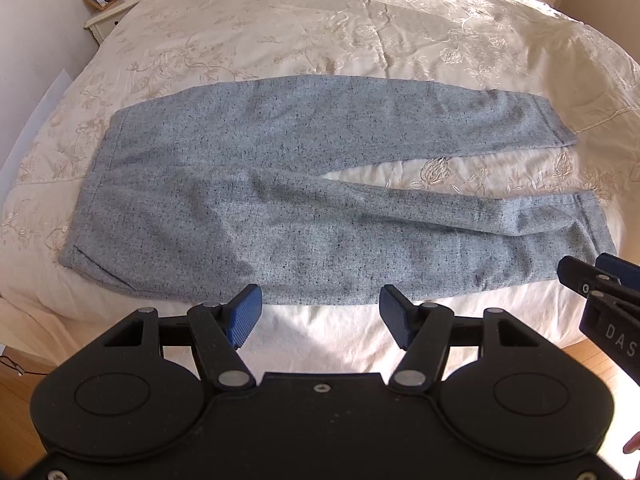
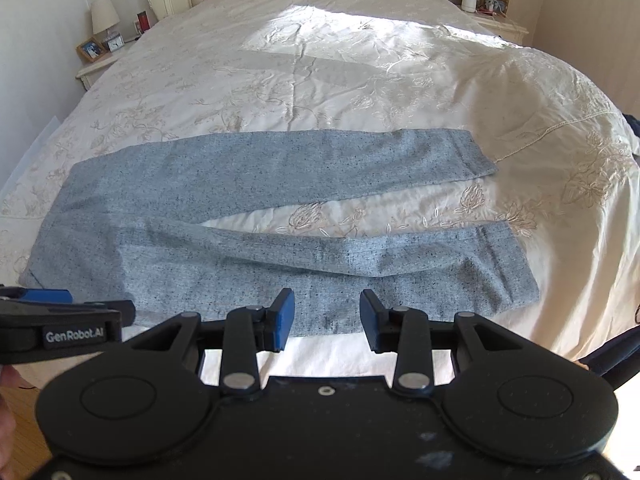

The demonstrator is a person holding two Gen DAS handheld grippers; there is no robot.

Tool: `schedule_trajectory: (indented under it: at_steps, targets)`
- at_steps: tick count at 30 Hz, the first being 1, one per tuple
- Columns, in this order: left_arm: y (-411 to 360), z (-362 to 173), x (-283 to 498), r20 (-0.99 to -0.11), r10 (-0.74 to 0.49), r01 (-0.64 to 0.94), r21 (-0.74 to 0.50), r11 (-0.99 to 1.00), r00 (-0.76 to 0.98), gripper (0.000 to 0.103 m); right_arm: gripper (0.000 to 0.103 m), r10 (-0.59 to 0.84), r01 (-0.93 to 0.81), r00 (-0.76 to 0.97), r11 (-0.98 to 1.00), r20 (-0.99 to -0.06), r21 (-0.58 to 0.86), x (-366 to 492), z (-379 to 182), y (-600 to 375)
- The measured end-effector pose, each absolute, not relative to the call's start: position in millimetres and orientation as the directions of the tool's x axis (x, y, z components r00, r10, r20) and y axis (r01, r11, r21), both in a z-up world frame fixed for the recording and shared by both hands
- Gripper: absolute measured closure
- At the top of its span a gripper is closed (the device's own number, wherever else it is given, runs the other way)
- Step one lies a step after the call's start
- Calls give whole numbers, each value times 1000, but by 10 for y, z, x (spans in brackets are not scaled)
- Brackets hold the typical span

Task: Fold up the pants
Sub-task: 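Move the right gripper to a trouser leg cuff and close on it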

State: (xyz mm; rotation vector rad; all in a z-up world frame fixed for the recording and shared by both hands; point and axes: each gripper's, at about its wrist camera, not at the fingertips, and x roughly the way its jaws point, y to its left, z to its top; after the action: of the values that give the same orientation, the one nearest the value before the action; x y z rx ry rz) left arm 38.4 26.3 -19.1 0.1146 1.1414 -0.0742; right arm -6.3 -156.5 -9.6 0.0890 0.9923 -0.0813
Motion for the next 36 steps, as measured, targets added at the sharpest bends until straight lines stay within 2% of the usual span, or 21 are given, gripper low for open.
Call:
schedule_trajectory:
  at_steps: [6, 13, 19, 27, 36]
  targets:
    - [398, -151, 727, -903, -1, 178, 84, 981, 429, 37, 64, -71, 159, 529, 987, -846, 16, 153, -116, -1403]
    - [512, -137, 1047, -887, -31, 282, 113, 953, 461, 37, 64, -105, 297, 519, 953, -848, 64, 393, -152, -1273]
    - [542, -293, 1219, -914, -85, 344, 62, 937, 397, 37, 64, -187, 368, 479, 930, -858, 2, 434, -263, -1290]
    - [381, -401, 1305, -929, -59, 292, 54, 955, 364, 38, 64, -261, 354, 443, 930, -858, -100, 499, -459, -1754]
    - [-75, -500, 1192, -942, 18, 190, 86, 978, 334, 38, 66, -283, 301, 459, 941, -842, -152, 818, -802, -2862]
